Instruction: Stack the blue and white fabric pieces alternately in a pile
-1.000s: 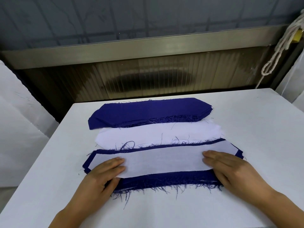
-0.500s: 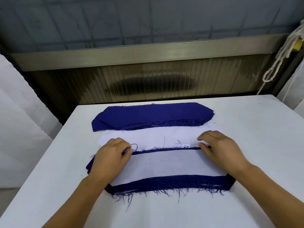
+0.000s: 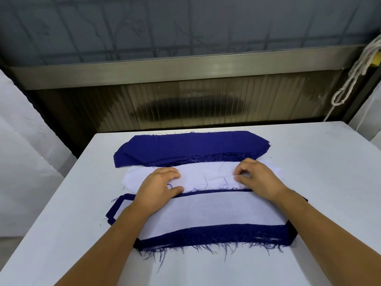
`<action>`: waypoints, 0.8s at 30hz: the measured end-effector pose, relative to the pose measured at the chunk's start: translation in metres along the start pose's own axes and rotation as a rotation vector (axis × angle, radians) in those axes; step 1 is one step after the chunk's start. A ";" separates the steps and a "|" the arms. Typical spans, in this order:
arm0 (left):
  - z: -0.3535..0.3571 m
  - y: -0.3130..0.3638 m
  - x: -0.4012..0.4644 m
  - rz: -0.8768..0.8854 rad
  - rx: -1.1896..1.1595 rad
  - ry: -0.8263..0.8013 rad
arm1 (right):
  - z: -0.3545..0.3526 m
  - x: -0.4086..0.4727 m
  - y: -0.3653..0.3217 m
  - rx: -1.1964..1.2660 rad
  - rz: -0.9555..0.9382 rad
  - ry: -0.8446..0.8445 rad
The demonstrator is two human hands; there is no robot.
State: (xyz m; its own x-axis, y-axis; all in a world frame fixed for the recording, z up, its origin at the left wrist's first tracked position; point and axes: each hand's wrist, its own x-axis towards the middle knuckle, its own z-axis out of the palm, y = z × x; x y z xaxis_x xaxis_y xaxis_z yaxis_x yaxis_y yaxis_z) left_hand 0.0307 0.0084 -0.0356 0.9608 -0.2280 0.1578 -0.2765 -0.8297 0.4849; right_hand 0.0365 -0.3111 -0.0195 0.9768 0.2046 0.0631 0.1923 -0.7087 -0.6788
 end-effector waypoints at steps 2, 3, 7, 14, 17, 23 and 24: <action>0.000 0.001 -0.002 0.012 0.020 0.023 | 0.001 0.004 -0.001 -0.010 0.016 0.010; 0.000 0.002 -0.003 0.025 0.030 0.038 | 0.001 0.005 -0.001 -0.018 0.023 0.009; 0.000 0.005 -0.007 0.092 0.086 0.090 | 0.006 0.005 0.000 -0.125 -0.008 0.041; -0.005 0.014 -0.011 0.234 0.162 0.145 | 0.011 -0.003 0.001 -0.251 -0.085 0.127; -0.005 0.013 -0.012 0.230 0.153 0.152 | 0.012 -0.004 0.000 -0.287 -0.099 0.172; -0.002 0.013 -0.011 0.127 0.139 0.169 | 0.013 -0.006 -0.005 -0.444 -0.156 0.208; -0.003 0.014 -0.011 0.109 0.138 0.182 | 0.013 -0.006 -0.005 -0.440 -0.150 0.207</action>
State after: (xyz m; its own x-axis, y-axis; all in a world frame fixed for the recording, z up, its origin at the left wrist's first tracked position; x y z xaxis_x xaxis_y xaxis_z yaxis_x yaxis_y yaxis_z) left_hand 0.0159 0.0011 -0.0284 0.9023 -0.2348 0.3616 -0.3612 -0.8696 0.3366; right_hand 0.0288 -0.2997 -0.0263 0.9249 0.2200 0.3100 0.3102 -0.9082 -0.2811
